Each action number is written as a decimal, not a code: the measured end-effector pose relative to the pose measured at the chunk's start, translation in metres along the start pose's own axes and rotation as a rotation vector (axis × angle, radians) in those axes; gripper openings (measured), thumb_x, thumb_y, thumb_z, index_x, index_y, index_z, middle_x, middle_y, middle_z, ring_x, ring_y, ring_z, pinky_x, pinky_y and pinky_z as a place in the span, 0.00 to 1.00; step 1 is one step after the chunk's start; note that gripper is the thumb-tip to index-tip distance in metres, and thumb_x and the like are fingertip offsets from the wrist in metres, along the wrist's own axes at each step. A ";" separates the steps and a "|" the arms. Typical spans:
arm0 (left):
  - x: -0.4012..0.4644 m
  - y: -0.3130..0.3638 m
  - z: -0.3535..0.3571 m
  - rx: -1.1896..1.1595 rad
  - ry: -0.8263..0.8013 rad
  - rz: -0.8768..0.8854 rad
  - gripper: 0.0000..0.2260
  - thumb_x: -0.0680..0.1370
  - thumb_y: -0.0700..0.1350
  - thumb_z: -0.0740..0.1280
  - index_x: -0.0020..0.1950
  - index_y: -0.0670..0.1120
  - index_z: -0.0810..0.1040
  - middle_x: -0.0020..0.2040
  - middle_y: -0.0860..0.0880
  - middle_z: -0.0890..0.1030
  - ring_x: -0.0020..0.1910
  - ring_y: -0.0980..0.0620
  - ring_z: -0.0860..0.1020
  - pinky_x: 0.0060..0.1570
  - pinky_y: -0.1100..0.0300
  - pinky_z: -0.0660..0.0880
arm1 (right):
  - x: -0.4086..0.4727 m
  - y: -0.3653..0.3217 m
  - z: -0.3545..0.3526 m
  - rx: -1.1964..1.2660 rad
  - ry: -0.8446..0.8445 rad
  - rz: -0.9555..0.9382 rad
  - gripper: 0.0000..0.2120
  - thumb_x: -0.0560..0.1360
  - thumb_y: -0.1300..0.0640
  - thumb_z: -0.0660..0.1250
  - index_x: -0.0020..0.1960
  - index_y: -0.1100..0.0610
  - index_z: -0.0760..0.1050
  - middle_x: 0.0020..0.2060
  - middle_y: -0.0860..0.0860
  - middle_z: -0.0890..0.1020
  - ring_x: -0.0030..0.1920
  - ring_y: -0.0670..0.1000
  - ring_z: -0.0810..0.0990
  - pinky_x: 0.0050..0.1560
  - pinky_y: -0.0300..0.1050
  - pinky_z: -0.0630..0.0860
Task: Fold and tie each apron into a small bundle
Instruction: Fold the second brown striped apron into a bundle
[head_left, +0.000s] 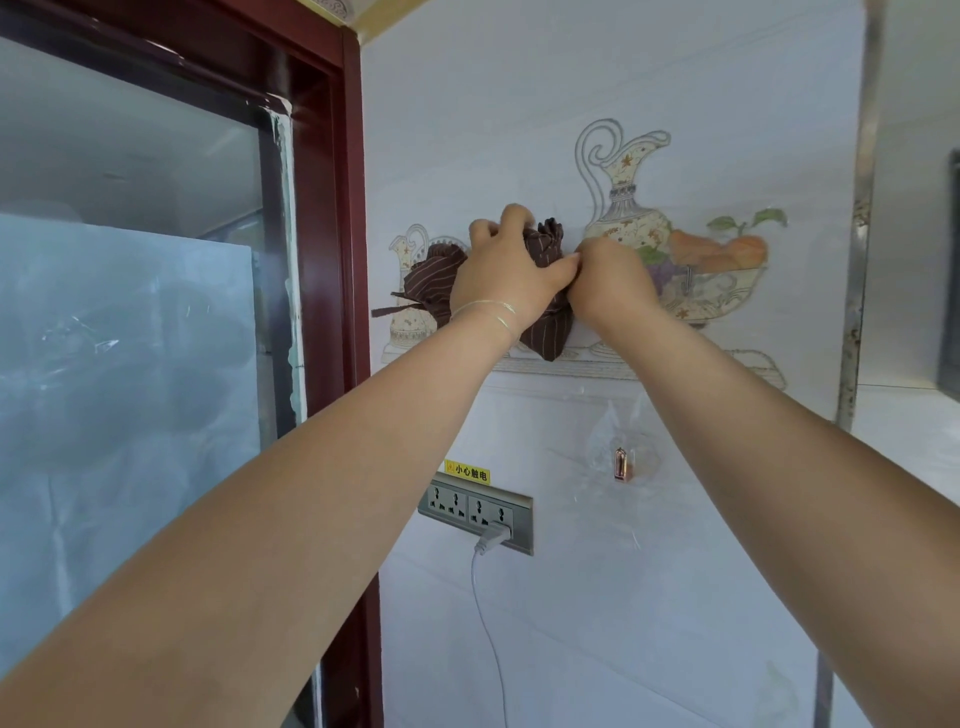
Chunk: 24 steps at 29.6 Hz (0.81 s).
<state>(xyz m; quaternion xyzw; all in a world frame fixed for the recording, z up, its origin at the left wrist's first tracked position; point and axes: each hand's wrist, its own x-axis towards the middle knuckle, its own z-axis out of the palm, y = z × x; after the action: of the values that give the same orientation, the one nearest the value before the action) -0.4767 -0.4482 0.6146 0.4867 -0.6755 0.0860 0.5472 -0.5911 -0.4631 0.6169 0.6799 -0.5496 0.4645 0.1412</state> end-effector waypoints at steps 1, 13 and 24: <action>0.002 -0.002 0.001 0.017 -0.004 0.015 0.25 0.71 0.62 0.69 0.62 0.51 0.70 0.60 0.49 0.68 0.49 0.46 0.78 0.49 0.55 0.76 | 0.001 0.000 -0.001 -0.043 -0.013 -0.002 0.07 0.75 0.68 0.57 0.46 0.60 0.72 0.40 0.55 0.74 0.42 0.56 0.73 0.39 0.45 0.68; 0.006 -0.015 -0.005 -0.139 -0.244 -0.037 0.22 0.70 0.59 0.73 0.54 0.43 0.77 0.50 0.44 0.80 0.31 0.51 0.80 0.26 0.61 0.76 | -0.007 0.006 0.009 -0.032 -0.008 -0.006 0.10 0.76 0.65 0.57 0.48 0.56 0.75 0.40 0.53 0.75 0.42 0.55 0.74 0.39 0.45 0.66; -0.033 -0.026 -0.015 -0.249 -0.235 -0.121 0.23 0.74 0.60 0.68 0.63 0.50 0.71 0.49 0.52 0.80 0.36 0.52 0.81 0.36 0.55 0.81 | -0.059 0.019 0.025 0.468 0.068 0.064 0.11 0.79 0.56 0.57 0.59 0.52 0.73 0.38 0.52 0.82 0.38 0.55 0.81 0.41 0.55 0.79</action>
<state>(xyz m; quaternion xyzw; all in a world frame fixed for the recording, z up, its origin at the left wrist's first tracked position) -0.4504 -0.4330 0.5821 0.4617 -0.7097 -0.0888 0.5247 -0.5941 -0.4510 0.5515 0.6602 -0.4432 0.6061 -0.0164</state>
